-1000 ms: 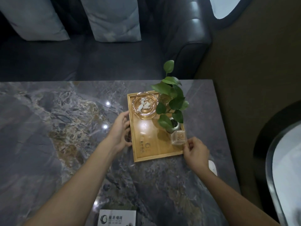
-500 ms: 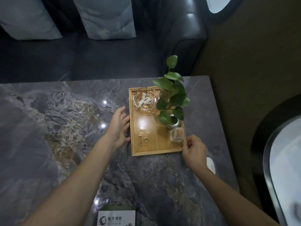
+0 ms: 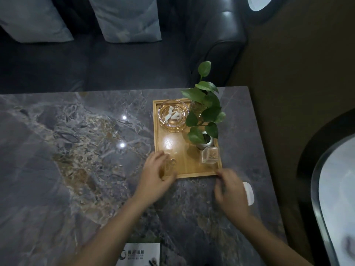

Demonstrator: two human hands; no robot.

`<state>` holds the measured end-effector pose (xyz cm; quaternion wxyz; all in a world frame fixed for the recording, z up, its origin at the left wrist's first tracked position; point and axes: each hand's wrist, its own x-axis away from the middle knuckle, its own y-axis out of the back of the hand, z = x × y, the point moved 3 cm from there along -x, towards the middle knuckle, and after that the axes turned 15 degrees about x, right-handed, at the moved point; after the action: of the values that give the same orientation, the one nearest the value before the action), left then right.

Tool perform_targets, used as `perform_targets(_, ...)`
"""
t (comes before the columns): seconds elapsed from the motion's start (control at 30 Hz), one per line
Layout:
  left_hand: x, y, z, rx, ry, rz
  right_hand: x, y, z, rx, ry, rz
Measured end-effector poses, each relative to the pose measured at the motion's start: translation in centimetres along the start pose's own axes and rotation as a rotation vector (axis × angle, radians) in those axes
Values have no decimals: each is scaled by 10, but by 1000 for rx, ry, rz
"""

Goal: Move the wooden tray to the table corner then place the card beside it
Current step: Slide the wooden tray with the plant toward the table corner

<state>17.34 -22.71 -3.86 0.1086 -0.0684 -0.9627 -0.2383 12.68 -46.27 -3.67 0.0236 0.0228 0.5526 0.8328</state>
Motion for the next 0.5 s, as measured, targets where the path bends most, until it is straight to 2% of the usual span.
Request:
perform_targets(0.1,6,-13,13,-326,-73,147,6,-12,25,135,281,112)
perform_targets(0.2,3,-18,22,-475,-63,228,0,-30,46,233,409,197)
perform_targets(0.37,-1,-23,36,-550,-54,305,-6,-51,49,389,420,255)
perform_targets(0.5,-2,-26,39,-536,-65,311,-3,-52,44,369,410,267)
